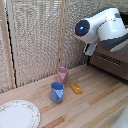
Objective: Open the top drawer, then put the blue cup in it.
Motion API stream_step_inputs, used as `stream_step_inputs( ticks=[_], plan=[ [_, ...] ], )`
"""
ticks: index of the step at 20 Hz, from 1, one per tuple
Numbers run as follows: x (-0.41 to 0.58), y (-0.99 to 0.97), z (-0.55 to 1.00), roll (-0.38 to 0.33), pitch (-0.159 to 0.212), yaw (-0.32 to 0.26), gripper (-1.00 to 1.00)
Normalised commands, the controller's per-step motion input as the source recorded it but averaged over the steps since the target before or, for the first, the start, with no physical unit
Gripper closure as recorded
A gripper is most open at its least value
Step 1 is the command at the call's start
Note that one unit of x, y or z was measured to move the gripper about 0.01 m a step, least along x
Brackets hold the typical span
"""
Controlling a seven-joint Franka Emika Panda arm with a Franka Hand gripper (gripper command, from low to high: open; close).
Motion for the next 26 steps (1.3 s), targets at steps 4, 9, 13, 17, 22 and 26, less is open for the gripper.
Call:
stream_step_inputs(
  ticks=[4, 9, 13, 17, 22, 26],
  plan=[
    [0.107, 0.47, 0.11, 0.332, 0.000, -0.128, -1.00],
    [0.169, 0.43, 0.07, 0.339, 0.014, -0.136, -1.00],
    [0.255, 0.44, 0.07, 0.325, 0.055, -0.130, -1.00],
    [0.251, 0.45, 0.04, 0.326, 0.113, -0.123, -1.00],
    [0.236, 0.38, 0.00, 0.317, 0.188, -0.130, -1.00],
    [0.227, 0.41, 0.02, 0.299, 0.184, -0.119, -1.00]
  ],
)
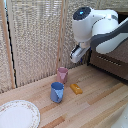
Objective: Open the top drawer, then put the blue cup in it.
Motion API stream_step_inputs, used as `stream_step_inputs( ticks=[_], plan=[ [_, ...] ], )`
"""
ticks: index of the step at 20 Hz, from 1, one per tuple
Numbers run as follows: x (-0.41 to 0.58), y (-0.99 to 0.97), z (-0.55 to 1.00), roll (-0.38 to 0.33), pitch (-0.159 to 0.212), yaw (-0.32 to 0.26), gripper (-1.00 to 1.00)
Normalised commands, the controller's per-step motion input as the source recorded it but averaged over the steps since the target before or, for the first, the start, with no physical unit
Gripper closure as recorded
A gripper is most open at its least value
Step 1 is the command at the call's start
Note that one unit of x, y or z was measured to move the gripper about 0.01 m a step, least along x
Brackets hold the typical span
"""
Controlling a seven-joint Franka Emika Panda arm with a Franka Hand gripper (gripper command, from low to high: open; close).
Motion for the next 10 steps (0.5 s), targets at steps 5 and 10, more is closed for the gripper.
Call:
stream_step_inputs(
  ticks=[5, 10],
  plan=[
    [0.179, 0.42, 0.12, 0.262, 0.144, -0.124, -1.00],
    [0.165, 0.41, 0.15, 0.256, 0.134, -0.130, -1.00]
  ],
)
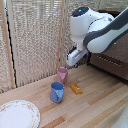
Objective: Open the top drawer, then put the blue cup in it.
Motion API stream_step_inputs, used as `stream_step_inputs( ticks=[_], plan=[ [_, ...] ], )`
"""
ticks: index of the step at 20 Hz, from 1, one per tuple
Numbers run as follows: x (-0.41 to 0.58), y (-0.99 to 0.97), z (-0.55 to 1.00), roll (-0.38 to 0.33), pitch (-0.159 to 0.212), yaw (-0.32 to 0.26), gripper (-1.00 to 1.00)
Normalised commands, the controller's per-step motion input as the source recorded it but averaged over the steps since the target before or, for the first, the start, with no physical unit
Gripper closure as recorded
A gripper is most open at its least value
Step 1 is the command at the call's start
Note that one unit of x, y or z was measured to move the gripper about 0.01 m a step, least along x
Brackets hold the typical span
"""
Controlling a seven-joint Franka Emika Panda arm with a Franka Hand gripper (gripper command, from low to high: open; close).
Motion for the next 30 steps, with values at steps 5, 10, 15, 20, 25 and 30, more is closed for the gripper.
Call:
stream_step_inputs(
  ticks=[5, 10, 15, 20, 25, 30],
  plan=[
    [0.170, 0.43, 0.21, 0.224, 0.111, -0.139, -1.00],
    [0.251, 0.63, 0.15, 0.121, 0.087, -0.122, -1.00],
    [0.255, 0.66, 0.02, 0.097, 0.086, -0.129, -1.00],
    [0.202, 0.74, -0.16, 0.032, 0.093, -0.116, -1.00],
    [0.266, 0.64, -0.41, -0.002, 0.058, -0.124, -1.00],
    [0.406, 0.17, -0.28, 0.006, 0.034, -0.099, -1.00]
  ],
)
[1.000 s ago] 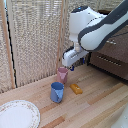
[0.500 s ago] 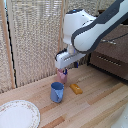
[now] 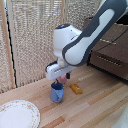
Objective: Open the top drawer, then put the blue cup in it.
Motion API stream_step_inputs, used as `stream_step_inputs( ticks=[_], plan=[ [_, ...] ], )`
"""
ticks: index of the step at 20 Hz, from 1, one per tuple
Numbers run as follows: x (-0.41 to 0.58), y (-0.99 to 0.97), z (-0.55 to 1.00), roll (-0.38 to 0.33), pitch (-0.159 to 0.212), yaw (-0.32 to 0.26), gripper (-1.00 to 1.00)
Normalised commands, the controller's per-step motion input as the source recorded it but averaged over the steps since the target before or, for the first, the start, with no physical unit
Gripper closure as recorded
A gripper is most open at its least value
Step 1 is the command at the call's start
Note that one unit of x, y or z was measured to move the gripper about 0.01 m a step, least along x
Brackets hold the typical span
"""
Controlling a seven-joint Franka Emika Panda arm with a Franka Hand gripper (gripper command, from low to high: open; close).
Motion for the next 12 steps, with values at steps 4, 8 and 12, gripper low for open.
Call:
stream_step_inputs(
  ticks=[4, 8, 12],
  plan=[
    [0.550, -0.19, 0.09, 0.086, 0.000, -0.031, -1.00],
    [0.390, -0.05, 0.06, 0.096, 0.001, -0.012, -1.00],
    [0.034, 0.01, -0.24, 0.014, 0.007, -0.024, -1.00]
  ],
)
